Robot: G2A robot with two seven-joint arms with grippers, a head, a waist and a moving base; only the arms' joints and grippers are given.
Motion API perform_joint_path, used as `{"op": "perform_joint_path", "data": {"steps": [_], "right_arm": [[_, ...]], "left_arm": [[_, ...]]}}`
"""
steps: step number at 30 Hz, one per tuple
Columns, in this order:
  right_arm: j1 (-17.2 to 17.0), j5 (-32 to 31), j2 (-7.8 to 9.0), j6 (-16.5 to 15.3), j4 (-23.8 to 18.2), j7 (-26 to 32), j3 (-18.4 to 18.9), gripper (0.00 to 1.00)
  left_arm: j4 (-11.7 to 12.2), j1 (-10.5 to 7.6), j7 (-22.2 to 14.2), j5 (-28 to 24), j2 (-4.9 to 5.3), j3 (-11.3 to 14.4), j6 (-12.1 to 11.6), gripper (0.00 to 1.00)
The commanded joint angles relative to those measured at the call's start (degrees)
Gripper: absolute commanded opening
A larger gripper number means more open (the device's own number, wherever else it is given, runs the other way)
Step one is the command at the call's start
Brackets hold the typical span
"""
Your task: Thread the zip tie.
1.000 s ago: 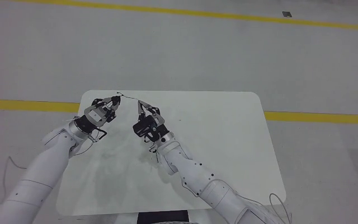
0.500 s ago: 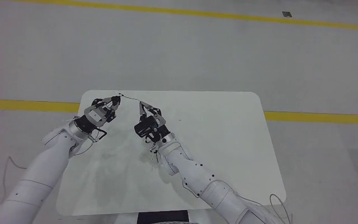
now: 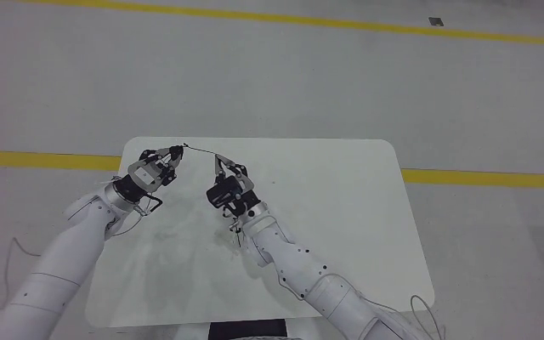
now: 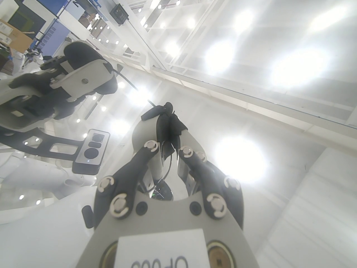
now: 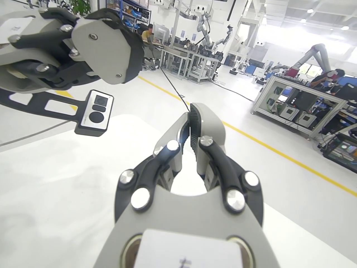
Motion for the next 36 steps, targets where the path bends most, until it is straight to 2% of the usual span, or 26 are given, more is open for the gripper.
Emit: {"op": "perform_joint_path", "data": {"steps": [1, 18, 36], "right_arm": [[-0.02, 0.00, 0.02, 0.03, 0.04, 0.04, 0.10, 0.00], [-0.40, 0.00, 0.04, 0.35, 0.63, 0.50, 0.73, 0.00], [-1.04, 0.00, 0.82, 1.12, -0.02, 0.86, 1.45, 0.00]], "left_arm": [[0.00, 0.00, 0.00, 0.00, 0.00, 0.00, 0.00, 0.00], [0.00, 0.00, 0.00, 0.00, 0.00, 0.00, 0.00, 0.00], [0.00, 0.00, 0.00, 0.00, 0.00, 0.00, 0.00, 0.00]]}}
